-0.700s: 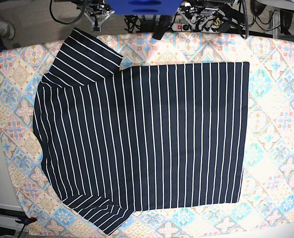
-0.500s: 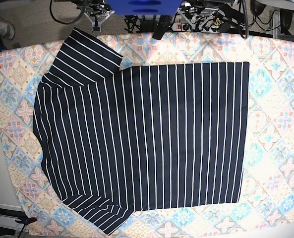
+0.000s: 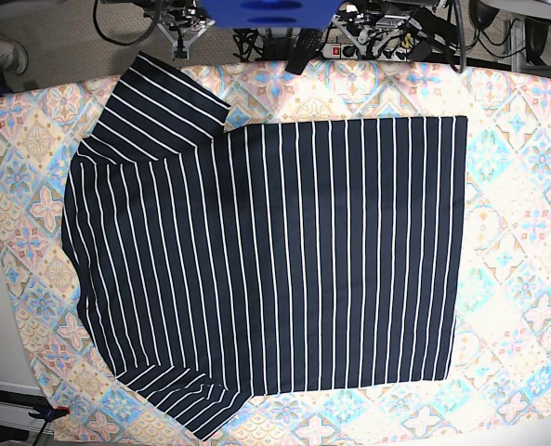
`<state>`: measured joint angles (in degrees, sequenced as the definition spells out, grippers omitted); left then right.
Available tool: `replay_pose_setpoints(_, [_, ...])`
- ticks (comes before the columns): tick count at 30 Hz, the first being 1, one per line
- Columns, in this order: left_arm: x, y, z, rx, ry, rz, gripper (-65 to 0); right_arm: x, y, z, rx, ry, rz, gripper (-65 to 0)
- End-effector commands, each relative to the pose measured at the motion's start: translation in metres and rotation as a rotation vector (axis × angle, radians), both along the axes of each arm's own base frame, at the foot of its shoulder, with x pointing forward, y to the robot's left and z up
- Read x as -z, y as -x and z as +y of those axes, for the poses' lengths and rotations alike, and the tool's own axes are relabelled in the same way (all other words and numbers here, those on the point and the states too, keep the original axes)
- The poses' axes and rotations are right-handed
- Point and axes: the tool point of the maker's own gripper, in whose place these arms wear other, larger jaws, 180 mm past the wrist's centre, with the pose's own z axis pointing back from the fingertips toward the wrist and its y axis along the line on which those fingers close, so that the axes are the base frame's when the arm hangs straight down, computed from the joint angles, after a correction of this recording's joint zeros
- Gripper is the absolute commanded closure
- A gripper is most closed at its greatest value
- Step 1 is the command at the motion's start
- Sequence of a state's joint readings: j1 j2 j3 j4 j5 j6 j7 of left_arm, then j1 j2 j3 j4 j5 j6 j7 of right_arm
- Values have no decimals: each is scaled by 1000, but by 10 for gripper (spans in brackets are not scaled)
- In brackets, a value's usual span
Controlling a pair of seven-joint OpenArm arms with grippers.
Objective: Fold the T-shirt properly
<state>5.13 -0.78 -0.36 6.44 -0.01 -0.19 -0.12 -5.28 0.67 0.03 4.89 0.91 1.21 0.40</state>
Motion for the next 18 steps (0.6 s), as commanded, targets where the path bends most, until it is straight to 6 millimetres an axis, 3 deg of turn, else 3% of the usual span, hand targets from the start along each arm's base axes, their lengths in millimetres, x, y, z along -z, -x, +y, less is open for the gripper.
replay_pose_setpoints(1, [0,2,-2,-1,2,-2,-6,0,4,-2,0,5,1,-4])
replay_pose_setpoints(9, [0,14,-1,-1,1,17,-6,-1,15,-3,0,6,15,-4])
replay_pose_setpoints(14, [-1,26,0,-1,-1,32,-6,-2,16,-13,-4,24,0,-4])
replay_pose_setpoints(18, [-1,32,1,-1,-2,41,-6,-4,31,-17,-5,29,20,-4])
